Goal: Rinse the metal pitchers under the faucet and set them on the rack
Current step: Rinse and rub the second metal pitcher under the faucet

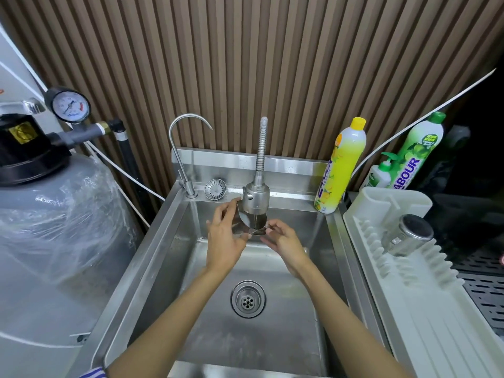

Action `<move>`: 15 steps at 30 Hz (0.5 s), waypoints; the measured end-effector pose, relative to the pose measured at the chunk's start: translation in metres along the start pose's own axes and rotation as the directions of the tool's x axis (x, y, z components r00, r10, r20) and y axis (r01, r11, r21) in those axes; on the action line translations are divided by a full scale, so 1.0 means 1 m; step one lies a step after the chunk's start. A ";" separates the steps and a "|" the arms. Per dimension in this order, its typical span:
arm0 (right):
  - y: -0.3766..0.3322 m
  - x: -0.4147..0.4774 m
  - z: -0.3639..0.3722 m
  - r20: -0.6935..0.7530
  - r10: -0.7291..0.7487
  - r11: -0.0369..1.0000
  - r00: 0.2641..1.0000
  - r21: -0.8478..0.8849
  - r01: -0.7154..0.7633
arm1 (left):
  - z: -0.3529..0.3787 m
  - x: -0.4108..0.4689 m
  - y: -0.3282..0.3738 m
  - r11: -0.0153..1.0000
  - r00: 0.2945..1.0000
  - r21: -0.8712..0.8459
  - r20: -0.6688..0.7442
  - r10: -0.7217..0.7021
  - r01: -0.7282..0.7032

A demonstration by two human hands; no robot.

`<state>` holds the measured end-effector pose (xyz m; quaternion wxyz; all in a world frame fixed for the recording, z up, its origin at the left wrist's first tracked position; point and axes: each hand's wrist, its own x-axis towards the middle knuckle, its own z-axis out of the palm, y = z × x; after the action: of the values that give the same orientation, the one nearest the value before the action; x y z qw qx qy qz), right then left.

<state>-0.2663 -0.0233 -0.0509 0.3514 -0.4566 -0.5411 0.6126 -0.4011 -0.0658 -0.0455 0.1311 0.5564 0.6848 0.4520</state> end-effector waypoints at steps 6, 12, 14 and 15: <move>-0.011 0.002 -0.007 -0.179 -0.034 0.995 0.983 -0.103 0.016 | -0.011 -0.003 -0.003 0.993 0.993 0.066 0.060 -0.103 0.099; -0.036 0.007 -0.024 -0.163 -0.122 0.863 0.979 -0.504 0.024 | 0.006 -0.013 0.001 0.958 0.958 -0.065 0.078 -0.275 0.280; -0.044 0.007 -0.028 -0.151 -0.185 0.781 0.971 -0.622 0.052 | 0.014 -0.013 0.006 0.913 0.925 -0.155 0.116 -0.363 0.377; -0.048 0.006 -0.029 -0.138 -0.223 0.717 0.965 -0.694 0.066 | 0.018 -0.012 0.008 0.886 0.908 -0.202 0.144 -0.394 0.417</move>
<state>-0.2440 0.0006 -0.0050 0.2610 -0.5722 -0.7220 0.2884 -0.3799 -0.0677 -0.0534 0.3193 0.4039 0.7221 0.4620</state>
